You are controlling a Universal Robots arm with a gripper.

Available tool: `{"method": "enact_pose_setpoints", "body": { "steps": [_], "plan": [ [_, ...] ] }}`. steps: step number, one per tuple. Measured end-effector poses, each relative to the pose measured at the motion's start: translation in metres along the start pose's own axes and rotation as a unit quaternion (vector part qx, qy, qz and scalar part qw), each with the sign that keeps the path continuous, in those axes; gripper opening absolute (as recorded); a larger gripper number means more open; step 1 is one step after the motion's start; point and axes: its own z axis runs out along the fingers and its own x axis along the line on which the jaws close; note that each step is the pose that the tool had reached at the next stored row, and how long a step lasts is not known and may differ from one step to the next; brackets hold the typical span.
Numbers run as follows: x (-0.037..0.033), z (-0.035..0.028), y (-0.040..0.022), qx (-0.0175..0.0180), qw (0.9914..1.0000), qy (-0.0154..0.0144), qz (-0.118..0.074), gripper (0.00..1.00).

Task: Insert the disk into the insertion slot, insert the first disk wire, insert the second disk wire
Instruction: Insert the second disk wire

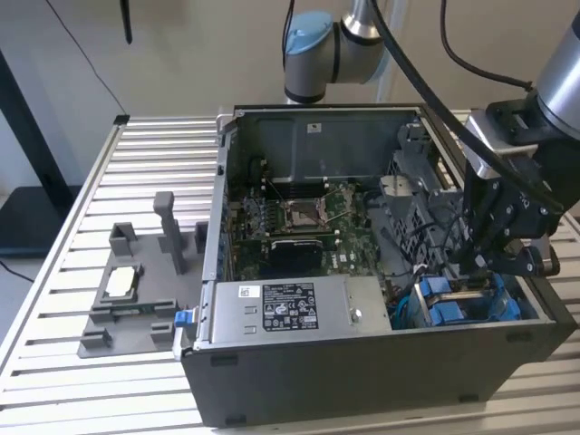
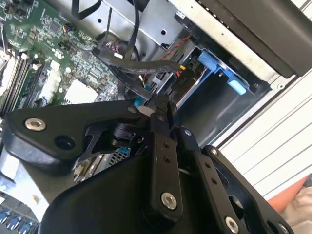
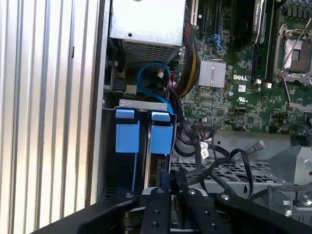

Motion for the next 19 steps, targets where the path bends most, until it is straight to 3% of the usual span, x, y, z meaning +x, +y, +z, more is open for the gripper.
{"method": "enact_pose_setpoints", "body": {
  "steps": [4, 13, 19],
  "plan": [
    [0.0009, 0.0037, -0.0003, 0.0016, 0.99993, -0.0022, 0.011, 0.16],
    [0.0056, 0.0064, -0.0020, 0.0017, 0.99993, -0.0031, 0.011, 0.16],
    [0.0060, 0.0090, -0.0021, 0.0018, 0.99992, -0.0060, 0.011, 0.16]
  ]
}}
